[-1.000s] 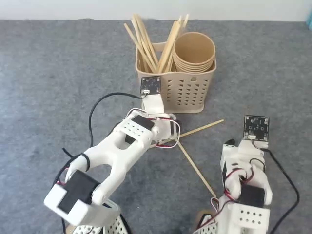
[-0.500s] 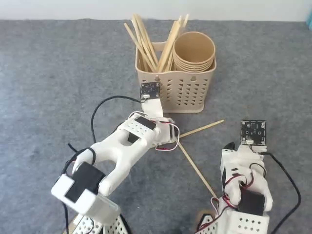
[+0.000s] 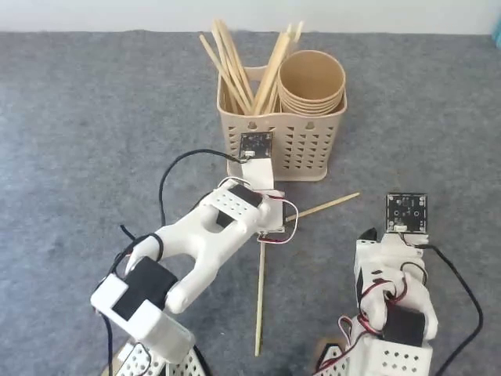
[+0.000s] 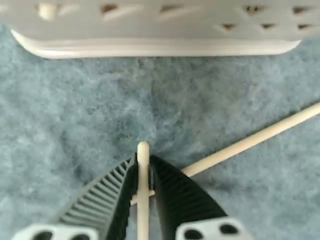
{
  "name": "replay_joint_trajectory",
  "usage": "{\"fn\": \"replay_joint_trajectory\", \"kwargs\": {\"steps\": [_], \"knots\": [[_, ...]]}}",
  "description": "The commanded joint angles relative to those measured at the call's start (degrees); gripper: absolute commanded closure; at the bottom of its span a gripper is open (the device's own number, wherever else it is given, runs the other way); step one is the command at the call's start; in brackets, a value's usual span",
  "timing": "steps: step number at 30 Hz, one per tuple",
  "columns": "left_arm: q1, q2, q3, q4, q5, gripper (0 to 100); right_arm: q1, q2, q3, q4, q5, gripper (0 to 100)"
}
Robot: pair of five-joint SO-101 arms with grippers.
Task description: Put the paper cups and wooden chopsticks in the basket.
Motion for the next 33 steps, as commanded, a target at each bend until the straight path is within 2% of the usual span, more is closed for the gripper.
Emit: {"fn": "replay_joint_trajectory", "kwargs": {"steps": [1, 6, 10, 18, 22, 28, 33], "knots": [[0.62, 0.26, -1.19, 1.49, -0.62, 99, -0.13, -0.84, -0.35, 0.48, 0.62, 89.4], [0.53, -0.18, -0.84, 1.49, -0.62, 99, -0.13, -0.84, -0.26, 0.48, 0.62, 89.4], [1.14, -5.45, 0.57, 3.25, -1.14, 99, -0.13, -0.84, -0.18, 0.4, 0.62, 89.4], [9.32, -31.12, 8.75, 6.68, -11.69, 99, -0.13, -0.84, 0.35, 0.13, 0.7, 89.4], [10.9, -44.75, 13.93, 6.77, -17.58, 99, -0.04, -0.84, 0.44, 0.13, 0.7, 89.4], [7.3, -61.63, 16.31, 6.51, -22.07, 99, -0.04, -0.84, 0.53, 0.13, 0.7, 89.4], [2.46, -71.82, 11.03, 6.24, -23.91, 99, -0.04, -0.84, 0.62, 0.13, 0.62, 89.4]]}}
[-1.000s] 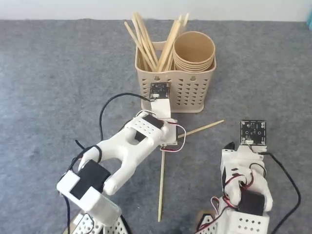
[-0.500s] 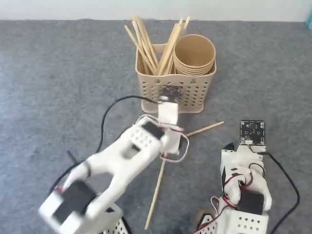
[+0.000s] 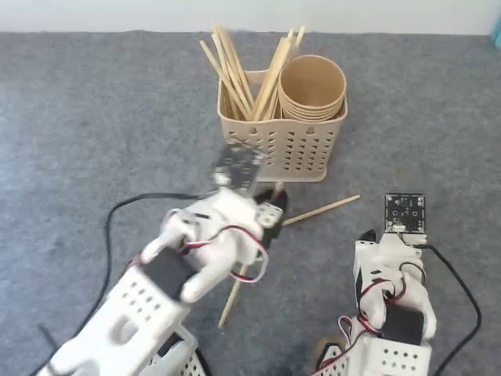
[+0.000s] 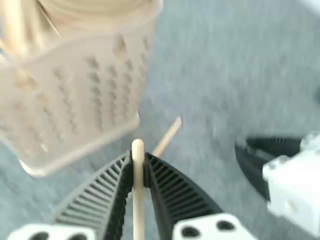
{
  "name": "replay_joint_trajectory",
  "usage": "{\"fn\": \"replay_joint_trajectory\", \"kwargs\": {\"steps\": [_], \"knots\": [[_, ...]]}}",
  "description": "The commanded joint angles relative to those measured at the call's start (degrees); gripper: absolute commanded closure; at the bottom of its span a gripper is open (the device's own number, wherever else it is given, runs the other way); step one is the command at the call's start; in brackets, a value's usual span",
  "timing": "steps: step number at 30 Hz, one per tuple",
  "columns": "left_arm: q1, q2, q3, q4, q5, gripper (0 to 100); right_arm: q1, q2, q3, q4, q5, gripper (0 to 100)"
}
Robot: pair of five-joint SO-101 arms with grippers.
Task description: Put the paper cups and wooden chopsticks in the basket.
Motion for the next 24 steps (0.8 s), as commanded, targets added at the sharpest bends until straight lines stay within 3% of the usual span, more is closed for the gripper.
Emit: {"fn": "replay_joint_trajectory", "kwargs": {"steps": [1, 5, 16, 24], "knots": [[-3.6, -7.56, -6.81, -1.05, -0.88, 99, -0.13, -0.84, -0.35, 0.04, 0.62, 89.4], [-9.32, -8.7, -12.35, -8.53, -0.7, 99, -0.13, -0.84, -0.35, -0.04, 0.62, 89.4], [-24.0, 6.24, -22.73, -48.44, -0.62, 99, -0.04, -0.84, -0.35, -0.04, 0.62, 89.4], [-27.69, 24.88, -38.55, -52.57, -0.62, 99, -0.04, -0.84, -0.35, -0.04, 0.62, 89.4]]}}
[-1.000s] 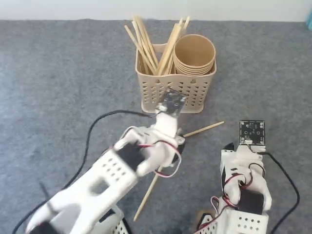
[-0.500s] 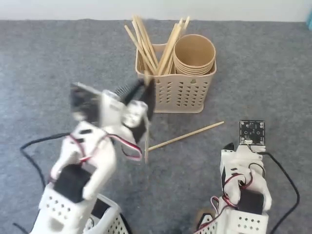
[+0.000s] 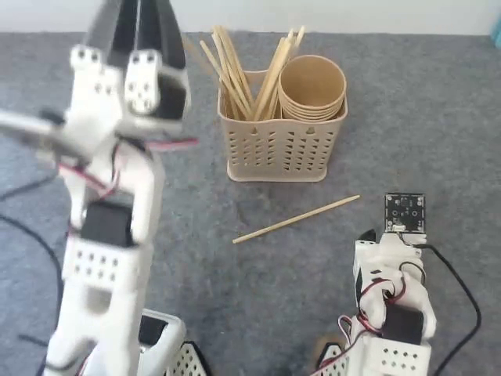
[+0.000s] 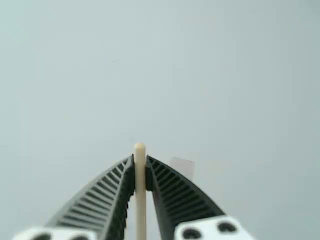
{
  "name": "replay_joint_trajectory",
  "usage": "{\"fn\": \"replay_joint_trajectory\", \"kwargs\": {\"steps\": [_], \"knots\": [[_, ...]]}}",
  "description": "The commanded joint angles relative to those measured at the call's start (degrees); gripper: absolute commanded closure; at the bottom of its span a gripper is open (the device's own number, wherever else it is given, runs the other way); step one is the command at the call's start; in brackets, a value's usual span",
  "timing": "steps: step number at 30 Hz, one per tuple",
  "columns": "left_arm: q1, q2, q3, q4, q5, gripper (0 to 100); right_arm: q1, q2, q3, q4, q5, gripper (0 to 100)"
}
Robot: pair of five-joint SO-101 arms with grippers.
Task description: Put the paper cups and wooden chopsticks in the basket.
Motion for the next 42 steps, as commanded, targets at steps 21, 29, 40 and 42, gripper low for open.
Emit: {"fn": "replay_joint_trajectory", "kwargs": {"steps": [21, 29, 40, 42], "knots": [[2.29, 12.75, 14.73, -9.49, -0.53, 99, 0.31, -0.84, 0.53, -2.07, 0.7, 89.2], [0.79, 7.74, 12.26, 8.53, -0.53, 72, 3.56, -0.84, 0.26, -3.65, -1.85, 89.2], [-8.53, -9.05, 3.38, 47.03, -0.53, 64, 8.22, -0.66, -1.49, -8.66, -11.69, 89.4], [-10.64, -12.22, 3.65, 51.96, -0.53, 64, 8.31, -0.66, -2.55, -8.48, -12.66, 89.4]]}}
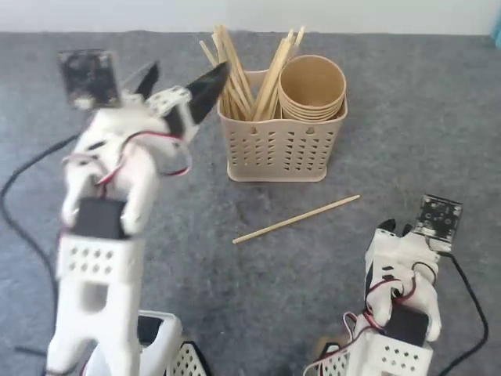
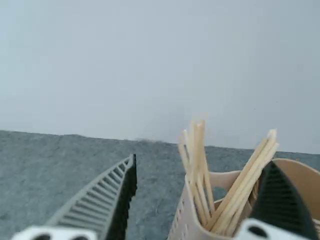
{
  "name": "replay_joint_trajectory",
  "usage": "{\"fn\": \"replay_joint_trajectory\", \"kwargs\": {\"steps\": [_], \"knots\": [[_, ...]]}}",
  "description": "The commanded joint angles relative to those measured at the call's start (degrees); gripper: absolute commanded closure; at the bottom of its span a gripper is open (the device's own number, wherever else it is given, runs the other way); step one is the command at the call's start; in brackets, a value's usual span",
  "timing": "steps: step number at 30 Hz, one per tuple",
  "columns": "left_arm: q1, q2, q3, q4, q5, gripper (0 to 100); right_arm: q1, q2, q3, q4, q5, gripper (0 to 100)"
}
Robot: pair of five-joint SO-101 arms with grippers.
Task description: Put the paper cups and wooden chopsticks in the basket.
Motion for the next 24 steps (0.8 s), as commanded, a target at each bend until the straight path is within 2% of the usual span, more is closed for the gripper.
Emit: {"fn": "replay_joint_trajectory", "kwargs": {"steps": [1, 6, 11, 17, 20, 24], "knots": [[-3.34, -7.38, -2.15, 8.18, -0.18, 64, 1.01, -0.57, -3.87, -1.36, -2.73, 89.4], [-6.24, -16.44, 6.2, 13.63, -0.18, 64, -0.04, -0.57, -6.33, -1.27, -2.81, 89.4], [-7.82, -28.48, 21.41, 12.31, -0.18, 64, -4.7, -0.48, -9.05, 0.31, -5.19, 89.1], [-7.38, -41.41, 40.66, 11.08, -0.09, 64, -6.29, -0.48, -11.69, -0.57, -9.32, 89.0], [-8.53, -45.45, 46.29, 10.2, -1.32, 64, -8.13, 1.36, -11.43, -1.89, -9.49, 89.0], [-10.9, -48.88, 50.68, 11.25, -4.13, 64, -8.92, 11.47, -14.95, -4.62, -9.58, 89.0]]}}
